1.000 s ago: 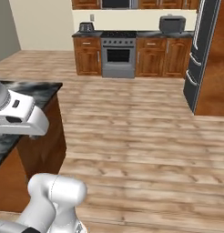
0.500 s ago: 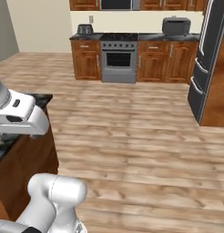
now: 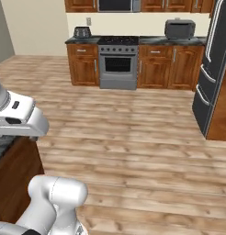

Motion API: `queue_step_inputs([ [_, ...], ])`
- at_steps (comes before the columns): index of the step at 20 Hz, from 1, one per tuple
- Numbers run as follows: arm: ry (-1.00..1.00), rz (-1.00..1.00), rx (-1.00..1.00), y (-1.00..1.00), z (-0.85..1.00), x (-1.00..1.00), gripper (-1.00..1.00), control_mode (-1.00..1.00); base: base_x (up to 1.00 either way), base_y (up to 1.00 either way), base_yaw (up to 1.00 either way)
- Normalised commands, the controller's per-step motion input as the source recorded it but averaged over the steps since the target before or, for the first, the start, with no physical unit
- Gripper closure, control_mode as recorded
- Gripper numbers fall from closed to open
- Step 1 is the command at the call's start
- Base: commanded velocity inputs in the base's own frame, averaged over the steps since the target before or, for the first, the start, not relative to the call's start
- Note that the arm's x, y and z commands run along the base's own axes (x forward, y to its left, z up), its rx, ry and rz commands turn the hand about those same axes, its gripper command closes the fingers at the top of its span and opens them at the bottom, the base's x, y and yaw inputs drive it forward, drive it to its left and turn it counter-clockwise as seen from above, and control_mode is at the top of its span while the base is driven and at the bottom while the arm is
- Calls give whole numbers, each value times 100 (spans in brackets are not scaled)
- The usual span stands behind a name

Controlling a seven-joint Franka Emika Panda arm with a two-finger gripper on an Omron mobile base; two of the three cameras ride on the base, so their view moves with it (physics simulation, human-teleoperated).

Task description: Pick up the bowls from the cabinet and place each bowl in front of a stool on the dining counter.

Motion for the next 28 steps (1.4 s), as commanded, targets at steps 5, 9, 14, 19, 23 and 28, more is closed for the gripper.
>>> queue_step_inputs([
  [5,0,0,0,0,0,0,-100,100,81,-31,0],
  [9,0,0,0,0,0,0,-100,100,69,-27,0],
  [14,0,0,0,0,0,0,-100,100,67,-23,0],
  [19,0,0,0,0,0,0,-100,100,73,-21,0],
  [23,0,0,0,0,0,0,-100,100,78,-5,0],
  [28,0,0,0,0,0,0,-100,100,83,-5,0],
])
